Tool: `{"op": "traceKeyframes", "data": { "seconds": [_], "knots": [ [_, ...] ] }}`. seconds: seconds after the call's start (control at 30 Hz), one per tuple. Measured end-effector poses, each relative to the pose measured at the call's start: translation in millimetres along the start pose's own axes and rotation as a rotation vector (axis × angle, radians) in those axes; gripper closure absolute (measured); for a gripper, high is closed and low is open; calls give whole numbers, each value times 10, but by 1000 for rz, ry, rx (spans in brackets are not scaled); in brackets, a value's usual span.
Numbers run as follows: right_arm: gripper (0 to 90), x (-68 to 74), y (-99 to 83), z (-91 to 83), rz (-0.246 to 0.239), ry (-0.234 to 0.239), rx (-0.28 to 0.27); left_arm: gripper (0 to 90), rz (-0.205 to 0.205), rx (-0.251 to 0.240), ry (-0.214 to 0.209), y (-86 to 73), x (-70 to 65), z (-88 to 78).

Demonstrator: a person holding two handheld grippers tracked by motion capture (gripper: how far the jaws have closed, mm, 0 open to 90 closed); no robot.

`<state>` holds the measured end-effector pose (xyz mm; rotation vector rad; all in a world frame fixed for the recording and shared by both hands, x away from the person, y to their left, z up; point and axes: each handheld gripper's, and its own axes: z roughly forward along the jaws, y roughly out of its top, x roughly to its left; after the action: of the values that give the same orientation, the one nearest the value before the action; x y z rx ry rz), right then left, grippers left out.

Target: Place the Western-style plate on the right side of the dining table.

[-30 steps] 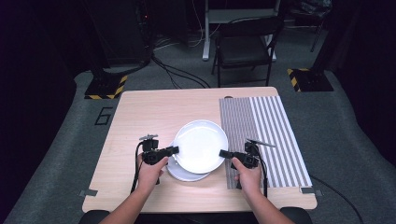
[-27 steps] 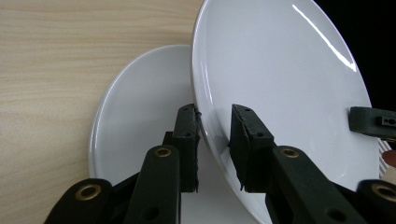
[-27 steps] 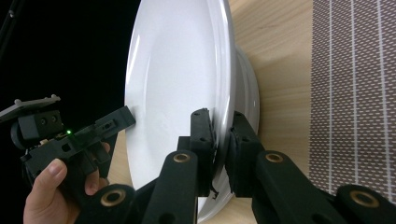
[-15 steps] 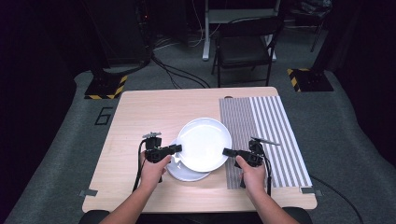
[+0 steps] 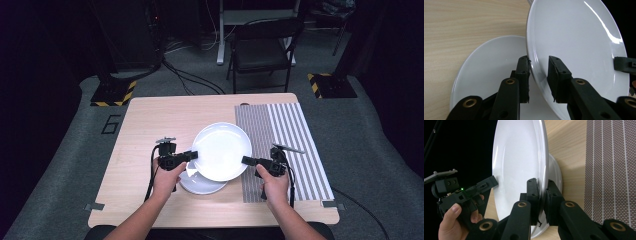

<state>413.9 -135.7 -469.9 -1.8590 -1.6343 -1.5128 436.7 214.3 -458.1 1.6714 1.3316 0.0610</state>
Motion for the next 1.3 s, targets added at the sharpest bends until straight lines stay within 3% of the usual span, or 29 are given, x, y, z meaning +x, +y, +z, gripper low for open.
{"op": "traceKeyframes", "data": {
  "seconds": [0.53,0.57,0.6,0.9,1.07,1.23,1.27,1.3],
  "knots": [
    [843,1,56,-109,17,-6,-16,724,18,29,29,125,-142,87],
    [842,10,56,-119,38,-8,-8,724,19,28,28,126,-147,98],
    [843,-15,57,-119,9,-9,-18,724,29,38,31,128,-145,103],
    [842,-51,56,-171,37,-15,-21,725,28,31,24,132,-192,169],
    [840,-63,63,-199,23,-13,-34,726,44,33,14,153,-212,164],
    [840,-53,67,-236,25,-16,-39,725,35,32,-3,168,-228,173],
    [839,-38,65,-246,45,-17,-37,725,34,32,-6,171,-229,176],
    [839,-57,65,-251,22,-14,-46,725,26,31,-11,169,-238,182]
  ]
}}
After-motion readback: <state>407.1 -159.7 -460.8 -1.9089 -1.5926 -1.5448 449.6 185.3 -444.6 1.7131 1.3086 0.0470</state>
